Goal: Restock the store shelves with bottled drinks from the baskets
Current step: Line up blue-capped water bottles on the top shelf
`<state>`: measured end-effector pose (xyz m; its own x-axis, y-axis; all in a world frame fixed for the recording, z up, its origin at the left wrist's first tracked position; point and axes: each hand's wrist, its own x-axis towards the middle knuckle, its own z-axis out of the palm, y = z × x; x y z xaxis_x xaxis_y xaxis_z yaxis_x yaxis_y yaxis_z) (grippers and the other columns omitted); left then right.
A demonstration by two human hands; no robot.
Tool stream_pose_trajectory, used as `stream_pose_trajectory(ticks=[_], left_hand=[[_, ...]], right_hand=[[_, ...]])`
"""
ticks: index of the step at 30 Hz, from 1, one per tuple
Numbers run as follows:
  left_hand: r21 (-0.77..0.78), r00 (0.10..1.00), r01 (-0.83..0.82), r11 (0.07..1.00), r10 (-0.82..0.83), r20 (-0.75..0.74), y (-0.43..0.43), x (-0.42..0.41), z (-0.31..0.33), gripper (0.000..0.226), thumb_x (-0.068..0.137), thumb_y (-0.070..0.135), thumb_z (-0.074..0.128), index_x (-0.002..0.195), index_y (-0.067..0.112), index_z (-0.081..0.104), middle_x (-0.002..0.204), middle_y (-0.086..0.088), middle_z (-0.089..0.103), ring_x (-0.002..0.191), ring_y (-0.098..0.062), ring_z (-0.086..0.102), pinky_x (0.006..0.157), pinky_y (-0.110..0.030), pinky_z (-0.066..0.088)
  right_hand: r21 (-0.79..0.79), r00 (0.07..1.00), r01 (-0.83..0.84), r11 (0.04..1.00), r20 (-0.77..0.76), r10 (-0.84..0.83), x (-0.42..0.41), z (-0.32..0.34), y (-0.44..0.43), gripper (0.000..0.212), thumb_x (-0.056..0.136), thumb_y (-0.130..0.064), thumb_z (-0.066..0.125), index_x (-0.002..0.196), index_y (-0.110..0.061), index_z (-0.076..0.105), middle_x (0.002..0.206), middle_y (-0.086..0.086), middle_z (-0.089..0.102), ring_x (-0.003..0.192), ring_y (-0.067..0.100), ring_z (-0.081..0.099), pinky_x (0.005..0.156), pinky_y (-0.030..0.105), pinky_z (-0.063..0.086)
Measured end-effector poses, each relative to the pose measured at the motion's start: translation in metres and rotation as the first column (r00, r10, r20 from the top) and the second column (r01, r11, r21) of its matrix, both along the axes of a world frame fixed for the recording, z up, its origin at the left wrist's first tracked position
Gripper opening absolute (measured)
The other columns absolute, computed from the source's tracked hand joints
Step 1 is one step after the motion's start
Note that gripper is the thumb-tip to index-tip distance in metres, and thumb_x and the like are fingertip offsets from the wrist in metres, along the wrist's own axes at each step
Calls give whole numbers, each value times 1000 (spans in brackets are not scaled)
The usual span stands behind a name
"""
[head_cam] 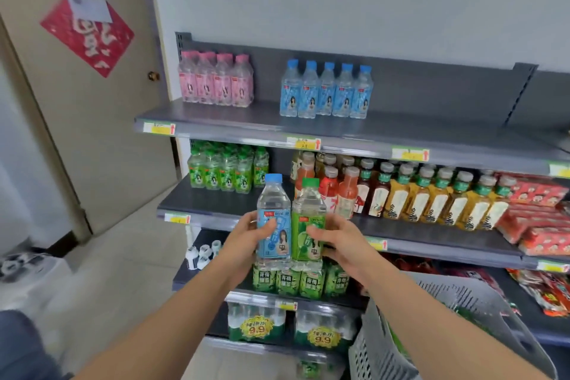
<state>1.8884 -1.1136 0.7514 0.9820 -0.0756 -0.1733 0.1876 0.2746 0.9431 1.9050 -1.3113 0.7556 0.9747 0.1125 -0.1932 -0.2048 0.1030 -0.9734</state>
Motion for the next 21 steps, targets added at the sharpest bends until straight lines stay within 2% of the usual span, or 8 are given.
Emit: stream_pose_trajectory(ticks=[4,7,9,11,13,14,17,21], left_hand=[[-9,998,-56,998,56,3,23,23,-8,29,91,16,62,118,11,53,118,-10,64,103,-29,65,86,-47,54],[6,996,-88,996,88,-3,42,41,-18,32,90,18,63,120,13,53,120,-10,63,104,-30,65,90,-50,53],[2,994,-109,994,109,-16,55,56,-26,30,89,19,64,118,15,54,120,-10,63,104,-29,65,92,-52,51],[-14,991,-127,992,126,-36,68,71,-36,29,89,18,63,116,15,54,119,-10,64,102,-29,66,88,-49,54],[-28,989,-139,990,137,-59,81,88,-47,28,90,16,62,117,14,53,118,-11,64,101,-29,66,85,-46,55],[-37,988,-141,989,139,-69,87,97,-53,28,90,15,61,117,14,53,118,-11,64,102,-30,66,86,-47,54],[-41,987,-142,989,138,-87,108,131,-72,28,90,15,61,116,14,54,117,-11,65,104,-32,66,90,-52,53],[-37,989,-127,991,123,-82,129,181,-92,22,89,14,61,111,13,56,112,-8,67,99,-28,68,89,-49,53]], right_hand=[[-29,999,-42,999,18,42,38,-7,22,39,78,-4,76,113,-15,60,104,0,71,96,18,67,81,37,53],[-64,999,-48,997,19,50,67,-17,39,45,77,-5,77,116,-18,59,111,2,71,103,22,67,94,47,52],[-95,998,-48,994,27,51,89,-23,52,45,78,-5,77,117,-18,60,112,2,70,106,22,65,98,46,50],[-102,999,-29,994,24,31,111,-30,65,40,80,-2,74,116,-15,62,110,2,70,104,20,65,93,38,52],[-105,1000,5,994,17,-3,137,-40,78,40,80,-2,74,116,-14,61,109,3,70,94,16,66,79,28,55],[-114,1000,23,993,20,-21,152,-47,84,41,80,-2,74,116,-14,60,110,3,69,92,15,65,77,28,55],[-147,995,97,984,34,-93,196,-67,102,45,78,-6,77,116,-18,57,111,0,66,105,20,62,97,42,50],[-198,986,162,967,67,-152,249,-90,121,38,81,-12,75,110,-23,54,103,-8,58,103,15,56,99,33,45]])
